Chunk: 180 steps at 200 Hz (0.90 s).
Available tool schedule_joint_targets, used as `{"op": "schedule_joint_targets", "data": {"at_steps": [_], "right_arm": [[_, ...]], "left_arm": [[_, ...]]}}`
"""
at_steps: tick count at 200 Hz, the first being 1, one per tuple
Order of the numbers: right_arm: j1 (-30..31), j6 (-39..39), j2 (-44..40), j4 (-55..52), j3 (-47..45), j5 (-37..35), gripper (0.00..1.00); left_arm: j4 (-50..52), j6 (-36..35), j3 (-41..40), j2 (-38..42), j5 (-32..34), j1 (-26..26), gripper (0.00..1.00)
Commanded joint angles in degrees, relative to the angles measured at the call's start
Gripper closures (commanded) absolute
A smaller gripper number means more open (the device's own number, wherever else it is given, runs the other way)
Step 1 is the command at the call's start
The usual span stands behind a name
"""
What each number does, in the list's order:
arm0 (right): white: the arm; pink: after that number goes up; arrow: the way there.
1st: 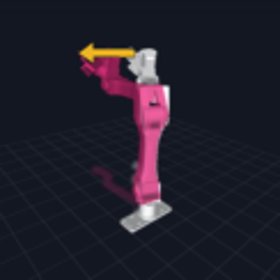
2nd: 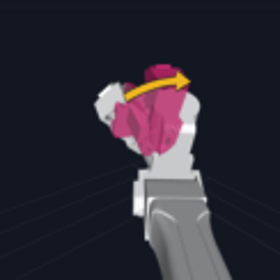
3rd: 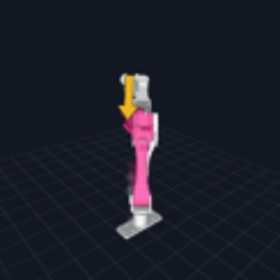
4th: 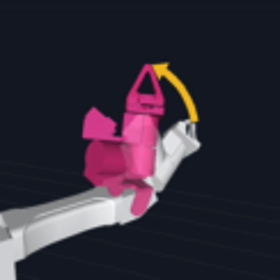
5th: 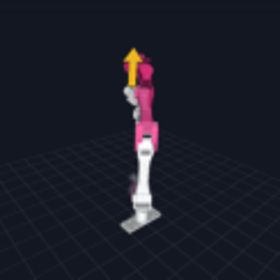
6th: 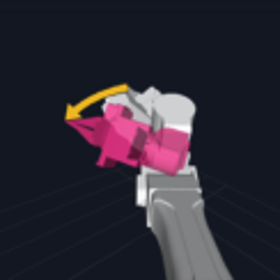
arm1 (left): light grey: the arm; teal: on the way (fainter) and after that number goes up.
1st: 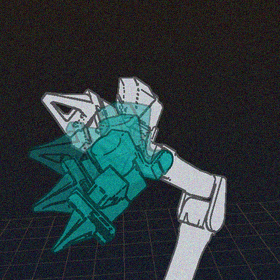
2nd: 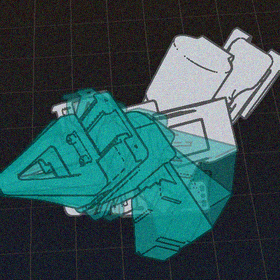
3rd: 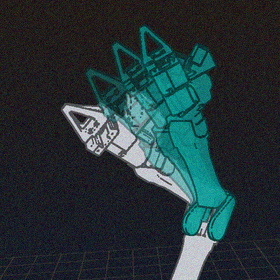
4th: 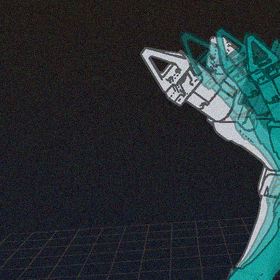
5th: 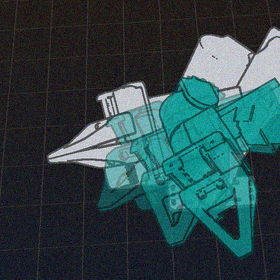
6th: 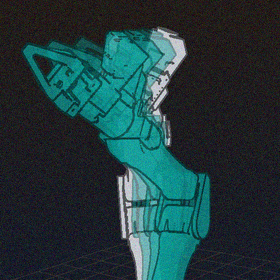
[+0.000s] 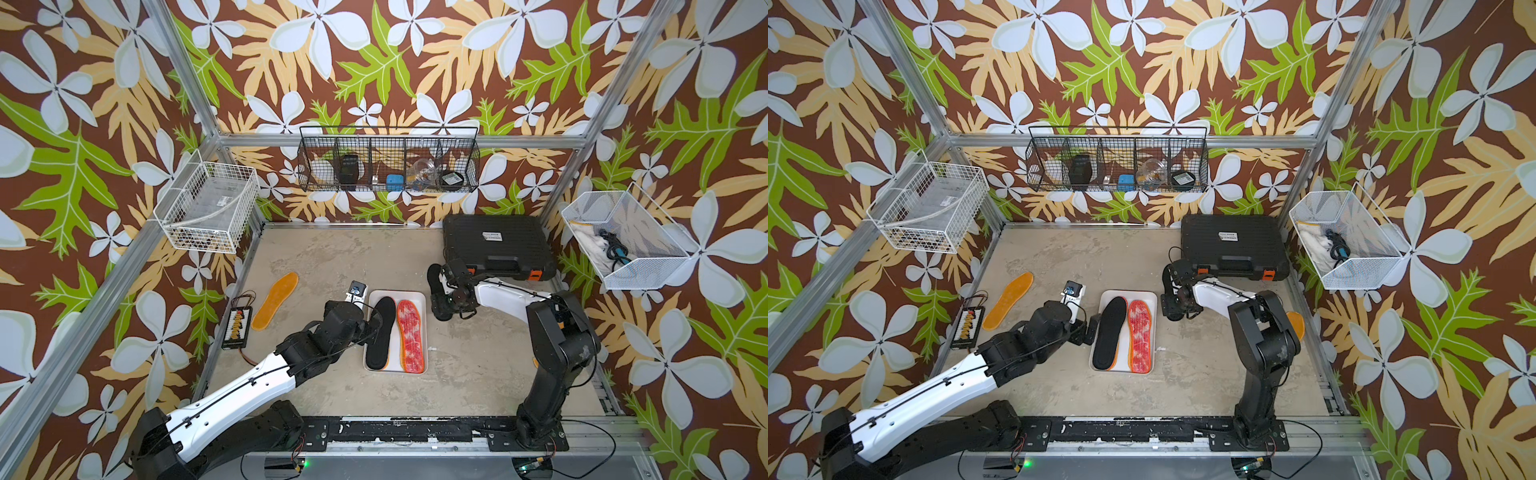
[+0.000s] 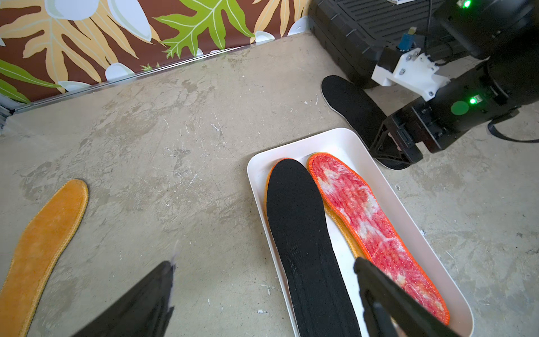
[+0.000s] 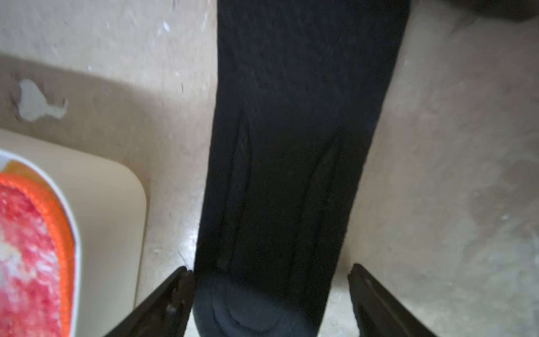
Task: Put the insoles into the storage box
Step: Adjust the insole at the center of the board, then pick up the insole from the center of the board.
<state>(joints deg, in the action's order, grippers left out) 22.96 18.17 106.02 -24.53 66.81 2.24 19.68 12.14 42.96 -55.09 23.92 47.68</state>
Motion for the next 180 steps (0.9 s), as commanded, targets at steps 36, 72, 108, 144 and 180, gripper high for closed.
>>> {"op": "schedule_joint_targets", "data": {"at_steps": [36, 72, 108, 144, 180], "right_arm": [[0.82, 2.39, -0.73, -4.14, 6.2, -4.4, 0.1], [0.77, 2.13, 3.3, -5.36, 10.15, -8.12, 0.08], [0.94, 2.3, 8.07, -5.7, 14.11, -9.21, 0.07], [0.81, 2.44, 11.41, -5.68, 16.89, -9.88, 0.06], [0.83, 2.84, 15.13, -5.87, 18.74, -10.58, 0.03]], "left_arm": [[0.9, 0.58, 0.11, 0.14, 1.7, 0.04, 0.0], [0.87, 0.47, 0.19, 0.07, 1.0, 0.02, 0.0], [0.66, 0.33, 0.37, 0.07, -1.94, 0.04, 0.0], [-0.17, -0.12, 0.12, 1.08, -4.17, 0.04, 0.0], [-0.41, -0.19, -0.01, 1.34, -4.52, 0.04, 0.0]]}}
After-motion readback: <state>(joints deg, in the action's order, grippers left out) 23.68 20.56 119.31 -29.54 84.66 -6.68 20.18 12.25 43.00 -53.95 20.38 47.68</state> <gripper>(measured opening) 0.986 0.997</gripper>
